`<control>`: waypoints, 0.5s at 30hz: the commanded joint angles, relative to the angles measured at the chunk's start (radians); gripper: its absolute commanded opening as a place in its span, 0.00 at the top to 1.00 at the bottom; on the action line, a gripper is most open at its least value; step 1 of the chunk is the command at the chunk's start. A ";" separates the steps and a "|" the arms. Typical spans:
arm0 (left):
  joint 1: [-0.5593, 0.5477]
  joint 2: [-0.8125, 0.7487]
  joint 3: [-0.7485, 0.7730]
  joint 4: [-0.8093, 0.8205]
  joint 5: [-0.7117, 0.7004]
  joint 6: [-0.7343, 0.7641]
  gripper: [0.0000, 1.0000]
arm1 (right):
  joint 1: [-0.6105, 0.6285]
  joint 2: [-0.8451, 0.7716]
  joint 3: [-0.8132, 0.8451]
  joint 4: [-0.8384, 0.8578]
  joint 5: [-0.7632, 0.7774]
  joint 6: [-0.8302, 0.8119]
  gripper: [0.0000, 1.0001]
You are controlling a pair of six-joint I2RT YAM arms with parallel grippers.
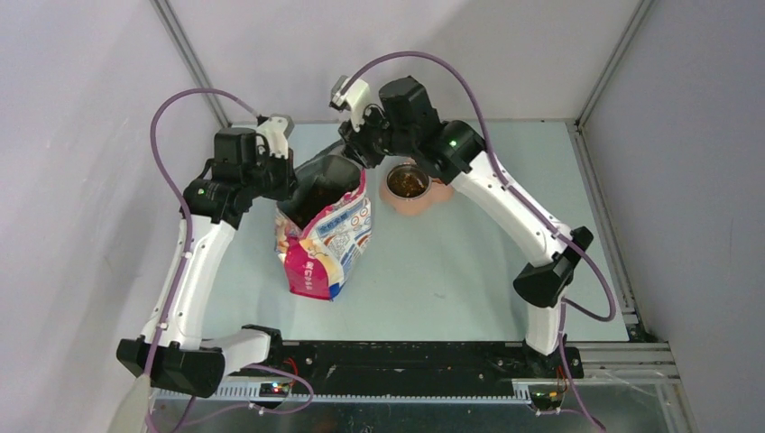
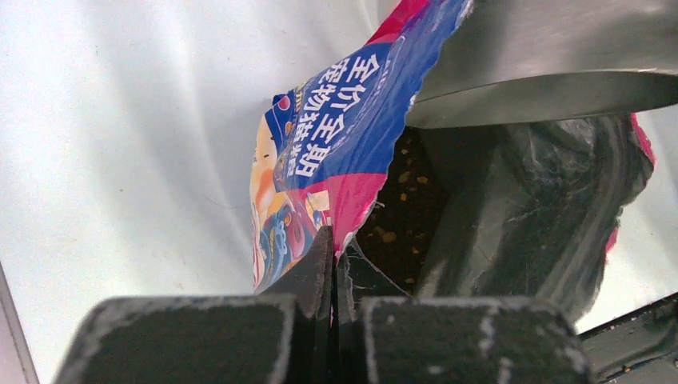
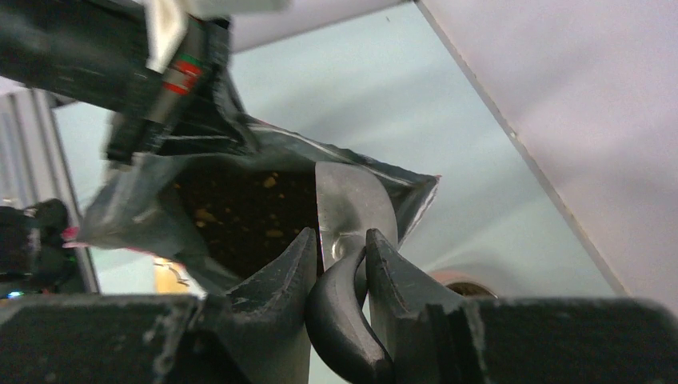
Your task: Serve the pet food
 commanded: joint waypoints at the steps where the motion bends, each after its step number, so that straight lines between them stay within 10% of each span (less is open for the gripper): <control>1: -0.005 -0.070 0.003 0.113 0.034 -0.080 1.00 | 0.007 0.034 0.057 -0.045 0.065 -0.048 1.00; 15: -0.005 -0.148 -0.113 0.224 0.030 -0.122 1.00 | 0.031 0.275 0.149 -0.121 0.123 0.042 1.00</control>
